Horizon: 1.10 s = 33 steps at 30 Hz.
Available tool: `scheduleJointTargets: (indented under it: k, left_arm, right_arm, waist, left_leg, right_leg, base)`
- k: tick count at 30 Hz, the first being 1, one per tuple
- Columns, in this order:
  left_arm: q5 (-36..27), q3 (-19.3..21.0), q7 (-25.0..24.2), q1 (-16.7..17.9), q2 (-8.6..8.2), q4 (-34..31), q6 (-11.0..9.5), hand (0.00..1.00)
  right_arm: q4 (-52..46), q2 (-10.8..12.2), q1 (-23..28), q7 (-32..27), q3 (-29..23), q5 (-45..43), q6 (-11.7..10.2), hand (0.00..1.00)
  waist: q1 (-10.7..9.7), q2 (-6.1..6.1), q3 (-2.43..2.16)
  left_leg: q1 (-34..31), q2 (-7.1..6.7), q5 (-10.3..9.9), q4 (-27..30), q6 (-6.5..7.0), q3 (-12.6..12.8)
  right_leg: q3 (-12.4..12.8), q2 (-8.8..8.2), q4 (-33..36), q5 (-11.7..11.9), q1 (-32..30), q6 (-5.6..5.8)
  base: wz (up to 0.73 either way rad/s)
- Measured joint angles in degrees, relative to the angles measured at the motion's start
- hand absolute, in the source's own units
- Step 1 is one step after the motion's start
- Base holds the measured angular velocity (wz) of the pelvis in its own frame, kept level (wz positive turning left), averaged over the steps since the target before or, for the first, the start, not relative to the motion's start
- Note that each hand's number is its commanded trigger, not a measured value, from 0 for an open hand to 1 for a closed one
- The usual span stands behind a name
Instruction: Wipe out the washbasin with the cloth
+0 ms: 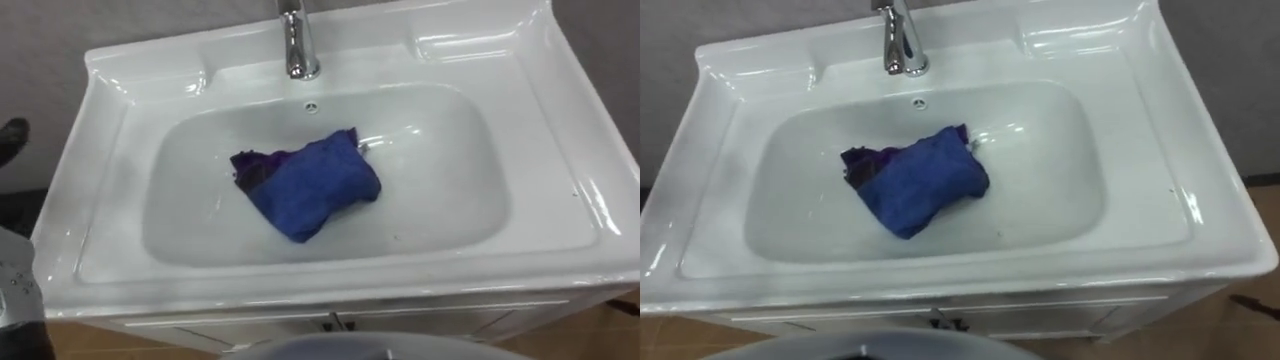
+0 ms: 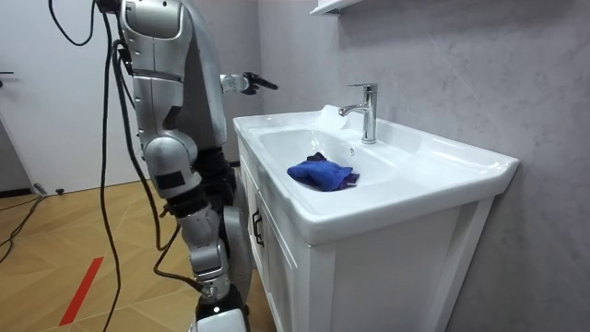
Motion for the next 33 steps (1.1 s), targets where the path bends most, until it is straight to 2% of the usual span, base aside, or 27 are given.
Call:
scheduleJointTargets:
  k: [4, 6, 8, 9, 10, 13, 15, 16, 19, 20, 22, 25, 29, 33]
  left_arm:
    - [-0.1, 1.5, 5.1, 4.1, -0.01, 0.2, -0.9, 0.00]
    - [-0.3, 1.6, 7.6, 5.7, -0.01, 2.6, -2.2, 0.00]
    - [-0.8, 1.8, 8.8, 6.6, -0.01, 5.4, -2.5, 0.00]
    - [-1.1, 1.9, 9.1, 7.0, -0.01, 6.3, -2.5, 0.00]
    - [-1.8, 2.1, 9.8, 7.6, -0.04, 7.4, -2.5, 0.00]
    - [-7.6, 2.1, 12.0, 9.1, -0.17, 11.1, -3.6, 0.00]
    - [-9.8, 2.0, 13.0, 10.8, -1.31, 12.2, -3.7, 0.00]
    - [-10.4, 1.7, 13.1, 11.8, -2.41, 12.8, -3.7, 0.00]
    - [-11.4, 1.3, 12.9, 14.1, -4.14, 19.2, -5.0, 0.00]
    - [-12.2, 1.0, 12.7, 14.9, -4.82, 24.0, -6.2, 0.00]
    - [-14.5, -1.5, 12.5, 16.1, -5.64, 30.5, -6.4, 0.00]
    - [-18.4, -4.3, 11.1, 18.4, -7.77, 37.4, -6.4, 0.00]
    - [-22.5, -7.7, 6.9, 19.0, -8.59, 48.9, -6.3, 0.00]
    - [-23.6, -8.9, 2.1, 19.1, -8.81, 54.6, -6.0, 0.00]
  right_arm:
    - [0.0, 0.0, -0.7, 0.0, 0.3, -0.8, -0.4, 0.00]
    - [0.0, -0.1, -0.4, -0.1, 1.0, -0.7, -0.4, 0.00]
    - [-0.1, 0.0, 0.0, -0.2, 1.1, -0.6, -0.4, 0.00]
    - [-0.2, 0.1, 0.1, -0.2, 1.1, -0.5, -0.4, 0.00]
    - [-0.8, 0.3, 0.5, -0.2, 1.1, -0.5, -0.3, 0.00]
    - [-1.8, 0.0, 0.1, -0.2, 1.1, 0.0, -0.3, 0.00]
    - [-1.8, -0.1, -0.3, -0.3, 1.1, 0.3, -0.2, 0.00]
    - [-1.8, -0.1, -0.6, -0.2, 1.2, 0.9, -0.2, 0.00]
    - [-1.2, 0.0, -1.1, 0.0, 1.1, 1.5, -0.2, 0.00]
    - [-0.9, -0.1, -1.1, -0.1, 1.2, 1.8, -0.3, 0.00]
    - [-0.3, -0.2, -1.3, 0.0, 1.8, 4.1, -0.4, 0.00]
    - [1.0, -0.1, -1.1, 0.5, 3.4, 5.1, 0.2, 0.00]
    - [4.0, -0.2, -1.9, 2.0, 3.4, 4.3, 0.2, 0.00]
    - [5.9, -0.2, -2.4, 4.1, 3.3, 4.1, 0.4, 0.00]
  waist:
    - [0.0, -0.20, -0.10]
    - [0.7, -0.19, -0.23]
    - [1.3, 0.17, -0.66]
    - [1.3, -0.08, -0.80]
    - [1.3, 0.09, -1.14]
    - [1.4, -0.32, -0.83]
    - [1.3, -0.32, -0.81]
    - [1.2, -0.46, -0.81]
    - [1.4, -0.67, -0.83]
    - [1.4, -0.92, -0.97]
    - [1.3, -1.00, -0.89]
    - [1.2, -2.20, -0.82]
    - [1.2, -2.99, -0.63]
    - [0.9, -2.97, -0.61]
  left_leg:
    - [-0.6, -0.14, 0.0, 0.3, 0.01, -0.7]
    - [-0.9, -0.37, 0.0, 0.4, 0.02, -1.6]
    - [-1.0, -0.46, 0.0, 0.4, 0.02, -1.8]
    - [-1.0, -0.56, 0.0, 0.4, 0.03, -2.2]
    - [-1.3, -0.64, 0.0, 0.5, 0.03, -2.6]
    - [-1.3, -0.79, 0.0, 0.7, 0.04, -3.5]
    - [-1.6, -0.91, 0.0, 1.1, 0.03, -3.9]
    - [-1.8, -1.03, 0.0, 1.1, 0.03, -4.6]
    - [-1.8, -1.09, 0.0, 1.2, 0.04, -4.8]
    - [-1.8, -1.16, 0.0, 1.2, 0.04, -4.9]
    - [-2.2, -1.31, 0.0, 1.5, 0.04, -5.3]
    - [-2.4, -1.55, 0.0, 1.6, 0.04, -6.2]
    - [-2.5, -1.70, 0.0, 1.7, 0.13, -6.6]
    - [-2.4, -1.67, -0.1, 1.6, 0.19, -6.5]
  right_leg:
    - [-0.8, -0.17, -0.6, -0.1, -0.1, 0.06]
    - [-1.5, -0.36, -0.6, -0.2, 0.0, 0.14]
    - [-1.8, -0.44, -0.6, -0.2, 0.1, 0.15]
    - [-2.1, -0.51, -0.6, -0.2, 0.2, 0.16]
    - [-2.8, -0.58, -0.5, -0.2, 0.4, 0.17]
    - [-3.4, -0.63, -0.6, -0.2, 0.9, 0.20]
    - [-4.0, -0.77, -0.6, -0.3, 1.0, 0.25]
    - [-4.6, -0.83, -0.6, -0.4, 1.0, 0.27]
    - [-5.3, -1.08, -0.6, -0.7, 1.0, 0.22]
    - [-5.5, -1.21, -0.5, -0.7, 1.2, 0.25]
    - [-5.8, -1.33, -0.6, -0.8, 1.1, 0.33]
    - [-6.6, -1.51, -0.6, -0.9, 1.2, 0.44]
    - [-6.7, -1.61, -0.6, -1.0, 1.3, 0.50]
    - [-6.7, -1.68, -0.6, -1.0, 1.3, 0.52]
  base:
    - [0.11]
    - [0.15]
    - [0.06]
    - [0.19]
    - [0.26]
    - [0.15]
    - [0.14]
    - [0.20]
    - [0.10]
    - [0.05]
    - [0.11]
    - [0.13]
    - [0.04]
    - [0.00]
